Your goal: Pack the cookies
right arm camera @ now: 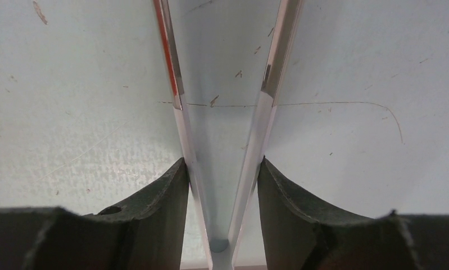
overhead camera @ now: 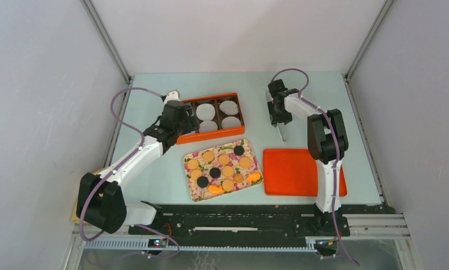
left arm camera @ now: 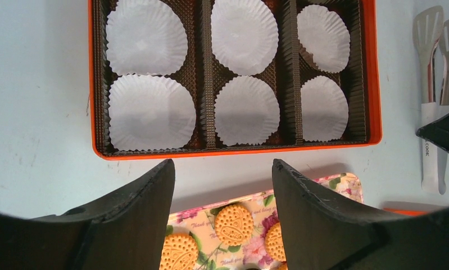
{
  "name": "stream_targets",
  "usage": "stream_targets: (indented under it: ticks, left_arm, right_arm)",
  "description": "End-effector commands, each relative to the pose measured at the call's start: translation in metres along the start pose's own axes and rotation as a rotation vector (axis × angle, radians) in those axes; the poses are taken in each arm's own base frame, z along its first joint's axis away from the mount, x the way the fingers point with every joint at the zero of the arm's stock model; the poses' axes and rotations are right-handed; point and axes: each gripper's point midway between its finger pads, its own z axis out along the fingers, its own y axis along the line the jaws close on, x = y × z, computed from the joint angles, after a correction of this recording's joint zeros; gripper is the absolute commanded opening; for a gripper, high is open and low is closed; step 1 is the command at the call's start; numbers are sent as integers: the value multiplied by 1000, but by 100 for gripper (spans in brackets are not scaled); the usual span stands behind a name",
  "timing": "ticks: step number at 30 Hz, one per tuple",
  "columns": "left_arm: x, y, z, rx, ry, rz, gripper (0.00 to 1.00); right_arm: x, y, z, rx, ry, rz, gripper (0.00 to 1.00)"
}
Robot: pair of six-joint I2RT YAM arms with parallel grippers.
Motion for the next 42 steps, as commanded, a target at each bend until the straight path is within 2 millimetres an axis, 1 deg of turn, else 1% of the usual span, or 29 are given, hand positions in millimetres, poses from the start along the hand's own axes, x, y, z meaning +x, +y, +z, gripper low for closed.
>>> stream_targets:
  ticks: [1,4,6,10,12,13,14,18,21,23,26,28,30,32,34,35,37,39,40,41,42]
  left_arm:
    - [-30,-25,-4,69,-62,-17,69]
    - [-27,-27,-2,79,-52,-16,69]
    - [-26,-28,-1,87,-47,-13,69]
    - [-24,-32,0,101,-35,-7,69]
    - [-22,-32,1,106,-32,-7,69]
    - [-22,-33,2,111,-31,-9,69]
    - [-21,-33,3,112,-29,-9,69]
    - [-19,-35,4,117,-19,-5,69]
    - [-17,-34,6,114,-17,-5,69]
    - [-15,-34,8,113,-8,-4,69]
    - [-12,-35,9,120,3,-4,69]
    - [-10,-36,8,127,5,-7,69]
    - [-9,-35,8,129,7,-10,69]
    - [-7,-36,9,133,12,-10,69]
    - [-9,-37,9,138,10,-9,69]
    - [-10,-38,8,140,7,-10,69]
    - [-18,-44,8,155,-8,2,69]
    - [-33,-54,7,181,-25,26,70]
    - [-39,-60,9,188,-26,40,70]
    - [-50,-67,8,202,-36,45,70]
    - [-55,-74,12,211,-29,52,70]
  right_arm:
    - [0,8,-11,-69,12,106,53]
    - [-4,10,-12,-120,21,164,48]
    - [-6,12,-10,-153,39,194,51]
    - [-8,12,-10,-162,40,233,81]
    - [-11,13,-12,-168,33,244,89]
    - [-12,15,-12,-169,34,246,92]
    - [-14,17,-13,-170,34,244,92]
    - [-16,21,-8,-128,50,232,91]
    - [-15,22,-3,-71,59,222,86]
    - [-14,25,0,-27,62,202,85]
    - [-6,25,4,65,89,178,82]
    - [2,27,6,93,109,176,79]
    - [7,29,10,82,126,194,61]
    - [9,27,14,72,142,218,40]
    - [7,24,14,72,141,230,29]
    - [5,22,12,72,137,231,26]
    - [-1,19,3,69,113,228,24]
    - [-8,18,-11,59,71,213,23]
    - [-12,19,-20,47,43,208,22]
    - [-16,20,-30,32,19,208,23]
    - [-21,25,-41,-4,-8,202,22]
